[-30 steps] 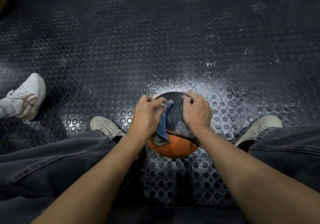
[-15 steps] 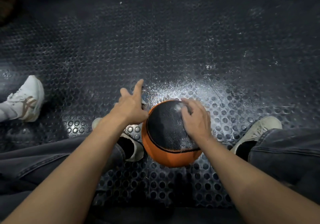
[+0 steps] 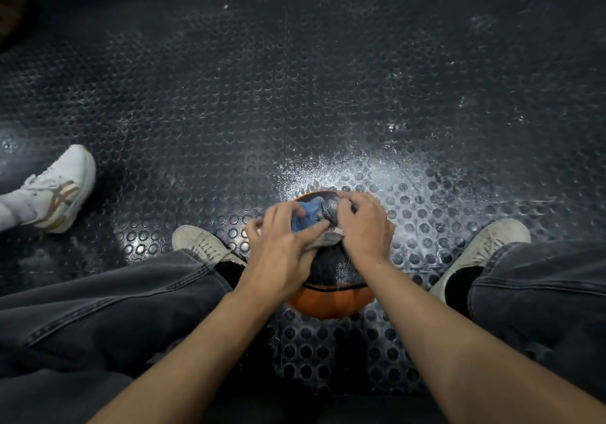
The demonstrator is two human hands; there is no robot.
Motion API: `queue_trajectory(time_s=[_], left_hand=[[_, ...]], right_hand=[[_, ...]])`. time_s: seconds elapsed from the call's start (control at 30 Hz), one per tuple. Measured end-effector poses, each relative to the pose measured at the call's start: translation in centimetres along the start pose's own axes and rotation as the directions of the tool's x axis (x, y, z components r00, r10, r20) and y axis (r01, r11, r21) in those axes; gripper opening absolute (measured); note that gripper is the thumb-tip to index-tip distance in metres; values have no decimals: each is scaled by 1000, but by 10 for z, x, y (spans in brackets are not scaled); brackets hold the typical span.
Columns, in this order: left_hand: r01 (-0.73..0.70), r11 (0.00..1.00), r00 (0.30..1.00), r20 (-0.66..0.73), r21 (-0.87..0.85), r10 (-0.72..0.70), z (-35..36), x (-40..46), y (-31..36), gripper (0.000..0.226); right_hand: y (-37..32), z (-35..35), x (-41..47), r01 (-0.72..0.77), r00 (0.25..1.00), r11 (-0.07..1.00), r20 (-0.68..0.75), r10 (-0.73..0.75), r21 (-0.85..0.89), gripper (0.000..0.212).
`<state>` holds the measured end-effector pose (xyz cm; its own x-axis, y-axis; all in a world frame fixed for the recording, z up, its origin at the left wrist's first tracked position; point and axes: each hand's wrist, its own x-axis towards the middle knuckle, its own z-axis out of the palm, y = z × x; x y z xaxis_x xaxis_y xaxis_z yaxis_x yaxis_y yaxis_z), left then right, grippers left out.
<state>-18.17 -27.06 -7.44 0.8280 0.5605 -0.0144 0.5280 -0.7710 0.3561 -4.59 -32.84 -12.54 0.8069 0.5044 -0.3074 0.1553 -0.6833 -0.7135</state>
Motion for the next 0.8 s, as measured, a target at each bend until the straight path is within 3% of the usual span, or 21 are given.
queue_trajectory(time_s=[0.07, 0.17, 0.27, 0.4, 0.43, 0.57, 0.7, 0.77, 0.8], left_hand=[[100, 995, 995, 22, -2, -100, 8, 12, -11, 29], [252, 950, 967, 79, -182, -241, 10, 41, -27, 25], [30, 984, 995, 98, -174, -13, 14, 28, -30, 33], [-223, 969, 971, 67, -102, 231, 19, -8, -28, 37], [-238, 965, 968, 58, -106, 245, 17, 0, -29, 32], [-31, 953, 999, 0, -300, 32, 14, 35, -22, 22], [-338, 905, 929, 64, -258, 365, 16, -7, -26, 33], [-365, 895, 917, 68, -257, 394, 15, -4, -35, 31], [-295, 912, 944, 60, -286, 324, 14, 6, -36, 28]], right_hand=[[2, 1, -2, 20, 1000, 1000, -11, -20, -12, 30], [2, 7, -7, 43, 999, 998, -17, -44, -50, 29], [1, 6, -6, 27, 999, 996, -32, -30, -83, 31], [4, 1, -3, 44, 999, 997, -17, -45, -66, 32], [5, 1, -4, 59, 998, 996, -4, -59, -63, 32], [3, 3, -10, 54, 998, 995, -5, -55, -85, 29], [4, -3, -2, 28, 999, 999, -25, -28, -22, 28], [5, -4, -1, 68, 998, 997, 16, -68, -25, 28], [4, -3, -2, 83, 996, 996, 35, -82, -40, 29]])
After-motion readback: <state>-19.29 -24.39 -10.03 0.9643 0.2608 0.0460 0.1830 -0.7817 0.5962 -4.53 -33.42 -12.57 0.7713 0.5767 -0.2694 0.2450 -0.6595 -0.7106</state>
